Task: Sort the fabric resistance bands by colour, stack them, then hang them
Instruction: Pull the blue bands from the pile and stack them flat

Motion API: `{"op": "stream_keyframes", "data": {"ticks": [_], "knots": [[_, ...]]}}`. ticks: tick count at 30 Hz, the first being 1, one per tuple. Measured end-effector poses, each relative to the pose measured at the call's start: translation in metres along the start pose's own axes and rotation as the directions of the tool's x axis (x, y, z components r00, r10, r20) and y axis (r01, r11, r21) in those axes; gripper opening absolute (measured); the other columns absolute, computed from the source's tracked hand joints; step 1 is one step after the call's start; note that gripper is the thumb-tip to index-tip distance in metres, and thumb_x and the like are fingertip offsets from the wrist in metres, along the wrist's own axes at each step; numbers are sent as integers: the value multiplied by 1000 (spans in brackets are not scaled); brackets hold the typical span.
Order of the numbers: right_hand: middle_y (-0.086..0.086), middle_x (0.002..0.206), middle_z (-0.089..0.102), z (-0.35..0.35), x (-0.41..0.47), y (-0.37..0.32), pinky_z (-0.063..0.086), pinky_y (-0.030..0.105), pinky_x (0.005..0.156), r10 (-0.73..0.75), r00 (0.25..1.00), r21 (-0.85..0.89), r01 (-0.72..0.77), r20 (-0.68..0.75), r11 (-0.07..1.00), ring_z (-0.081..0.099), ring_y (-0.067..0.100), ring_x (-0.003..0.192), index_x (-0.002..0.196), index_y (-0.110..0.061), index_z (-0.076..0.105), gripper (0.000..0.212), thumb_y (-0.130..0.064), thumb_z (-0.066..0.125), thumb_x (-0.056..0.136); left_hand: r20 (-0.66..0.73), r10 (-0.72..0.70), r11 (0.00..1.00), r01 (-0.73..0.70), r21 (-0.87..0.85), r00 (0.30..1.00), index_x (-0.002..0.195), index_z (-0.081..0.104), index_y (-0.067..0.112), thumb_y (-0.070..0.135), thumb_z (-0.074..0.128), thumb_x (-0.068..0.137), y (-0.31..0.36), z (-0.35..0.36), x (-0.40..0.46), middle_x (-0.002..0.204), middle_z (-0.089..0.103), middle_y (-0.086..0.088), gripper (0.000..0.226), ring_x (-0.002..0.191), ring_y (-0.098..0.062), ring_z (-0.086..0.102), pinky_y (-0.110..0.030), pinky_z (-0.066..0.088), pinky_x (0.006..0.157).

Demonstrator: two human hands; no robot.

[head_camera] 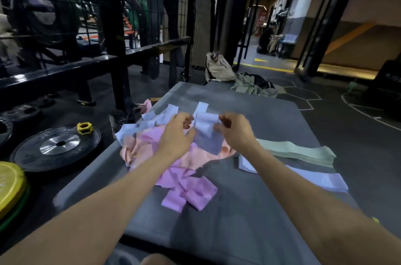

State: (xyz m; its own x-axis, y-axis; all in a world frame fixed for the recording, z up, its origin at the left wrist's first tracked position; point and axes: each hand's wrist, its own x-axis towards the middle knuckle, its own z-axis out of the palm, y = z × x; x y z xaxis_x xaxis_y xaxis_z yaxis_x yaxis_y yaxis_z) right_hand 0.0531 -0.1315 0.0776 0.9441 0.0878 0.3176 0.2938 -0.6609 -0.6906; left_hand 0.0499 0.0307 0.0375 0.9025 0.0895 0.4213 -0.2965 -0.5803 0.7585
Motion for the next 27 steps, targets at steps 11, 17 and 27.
{"op": "stream_keyframes", "data": {"ticks": [11,17,27], "knots": [[5,81,61,-13,-72,86,51,31,66,208,978,233,-203,3,951,54,13,55,88,-6,64,13,3,54,85,118,-40,980,62,-189,992,77,56,12,9,56,91,12,85,-66,74,58,2,15,69,-13,51,-23,39,67],[-1,61,44,-1,-93,105,37,31,66,177,977,306,-206,119,930,37,16,65,58,-18,43,39,-9,45,96,37,-160,919,162,-359,986,76,55,14,10,53,93,9,100,-77,73,58,6,17,68,-8,51,-13,42,64],[1,73,61,2,-88,89,44,27,70,99,978,556,-187,185,810,50,10,70,79,-10,66,13,-10,59,91,-5,-227,841,194,-505,974,80,57,12,22,55,93,1,91,-63,78,61,-8,16,76,-21,54,-48,50,77]]}}
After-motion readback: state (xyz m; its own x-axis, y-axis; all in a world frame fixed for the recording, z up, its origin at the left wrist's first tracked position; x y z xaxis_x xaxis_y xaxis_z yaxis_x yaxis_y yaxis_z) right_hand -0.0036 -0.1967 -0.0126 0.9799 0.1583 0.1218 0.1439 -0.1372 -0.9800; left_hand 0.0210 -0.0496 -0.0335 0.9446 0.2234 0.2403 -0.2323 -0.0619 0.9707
